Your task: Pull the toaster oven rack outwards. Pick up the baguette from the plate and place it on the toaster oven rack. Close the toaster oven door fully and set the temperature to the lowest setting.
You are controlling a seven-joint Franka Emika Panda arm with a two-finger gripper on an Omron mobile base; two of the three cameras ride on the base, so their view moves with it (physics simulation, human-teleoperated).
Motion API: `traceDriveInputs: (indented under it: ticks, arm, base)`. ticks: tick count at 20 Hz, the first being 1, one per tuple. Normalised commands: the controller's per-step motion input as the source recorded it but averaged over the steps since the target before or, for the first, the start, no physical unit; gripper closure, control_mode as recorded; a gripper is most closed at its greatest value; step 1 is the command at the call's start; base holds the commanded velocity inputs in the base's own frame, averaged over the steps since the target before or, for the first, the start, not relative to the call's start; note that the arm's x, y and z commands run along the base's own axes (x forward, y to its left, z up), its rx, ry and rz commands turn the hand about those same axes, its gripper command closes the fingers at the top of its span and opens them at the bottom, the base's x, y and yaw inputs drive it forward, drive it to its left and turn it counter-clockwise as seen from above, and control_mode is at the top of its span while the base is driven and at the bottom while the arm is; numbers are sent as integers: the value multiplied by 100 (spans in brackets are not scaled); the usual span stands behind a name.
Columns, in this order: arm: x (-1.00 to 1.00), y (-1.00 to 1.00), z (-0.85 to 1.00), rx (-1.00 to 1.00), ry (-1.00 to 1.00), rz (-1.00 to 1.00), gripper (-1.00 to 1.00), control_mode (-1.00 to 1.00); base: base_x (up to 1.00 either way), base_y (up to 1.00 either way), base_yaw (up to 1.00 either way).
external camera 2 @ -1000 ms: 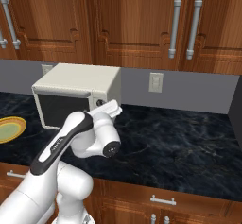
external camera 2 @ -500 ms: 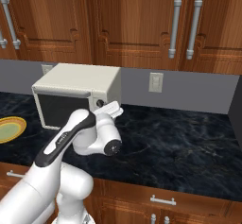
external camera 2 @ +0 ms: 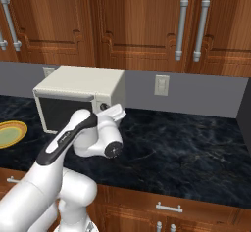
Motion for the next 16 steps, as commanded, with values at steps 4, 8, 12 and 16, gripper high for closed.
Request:
traceDriveInputs:
  ticks: [4, 8, 12, 16]
  arm:
    - [26, 26, -15, 0, 0, -8, -100, -100]
    - [16, 10, -15, 0, 0, -8, -100, -100]
    - [2, 0, -8, 1, 0, -8, -100, -100]
    - [0, 0, -4, 1, 0, -8, -100, -100]
  base:
    - [0, 0, 0]
    - [0, 0, 0]
    - [0, 0, 0]
    - [0, 0, 0]
